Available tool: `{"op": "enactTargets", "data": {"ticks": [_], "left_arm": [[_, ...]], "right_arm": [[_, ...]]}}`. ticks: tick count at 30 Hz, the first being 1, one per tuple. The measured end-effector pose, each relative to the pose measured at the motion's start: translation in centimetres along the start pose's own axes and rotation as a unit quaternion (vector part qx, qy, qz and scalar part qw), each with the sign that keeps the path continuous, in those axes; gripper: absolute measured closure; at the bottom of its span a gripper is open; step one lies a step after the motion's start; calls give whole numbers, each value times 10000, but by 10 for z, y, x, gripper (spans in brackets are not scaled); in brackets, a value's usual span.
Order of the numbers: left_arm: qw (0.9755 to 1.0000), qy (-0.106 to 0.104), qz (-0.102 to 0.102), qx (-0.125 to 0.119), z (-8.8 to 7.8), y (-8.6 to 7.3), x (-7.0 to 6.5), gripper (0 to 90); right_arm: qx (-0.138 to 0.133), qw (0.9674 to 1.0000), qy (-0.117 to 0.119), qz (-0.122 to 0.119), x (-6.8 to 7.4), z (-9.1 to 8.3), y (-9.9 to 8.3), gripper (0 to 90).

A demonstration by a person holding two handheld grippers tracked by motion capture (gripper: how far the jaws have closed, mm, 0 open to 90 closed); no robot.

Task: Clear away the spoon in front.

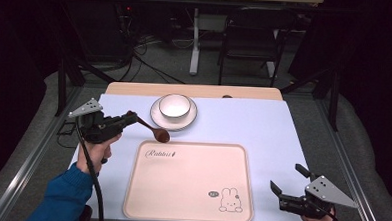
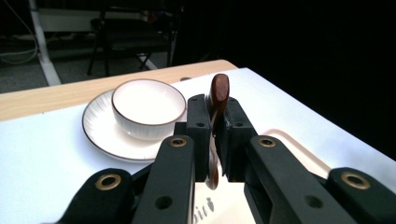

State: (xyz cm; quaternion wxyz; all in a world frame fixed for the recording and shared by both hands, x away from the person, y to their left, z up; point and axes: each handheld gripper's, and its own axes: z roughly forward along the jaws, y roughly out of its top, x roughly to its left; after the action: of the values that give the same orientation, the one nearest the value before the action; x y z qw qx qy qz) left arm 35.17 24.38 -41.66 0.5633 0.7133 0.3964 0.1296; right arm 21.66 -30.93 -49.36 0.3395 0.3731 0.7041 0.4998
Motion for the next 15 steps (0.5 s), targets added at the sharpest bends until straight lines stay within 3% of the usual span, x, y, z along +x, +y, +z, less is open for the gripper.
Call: {"op": "enactTargets", "data": {"ticks": [15], "left_arm": [[9983,-252,-118,518,-11,-12,3,843]], "right_arm": [[3,10000,-5,6,0,0,0,58]]}}
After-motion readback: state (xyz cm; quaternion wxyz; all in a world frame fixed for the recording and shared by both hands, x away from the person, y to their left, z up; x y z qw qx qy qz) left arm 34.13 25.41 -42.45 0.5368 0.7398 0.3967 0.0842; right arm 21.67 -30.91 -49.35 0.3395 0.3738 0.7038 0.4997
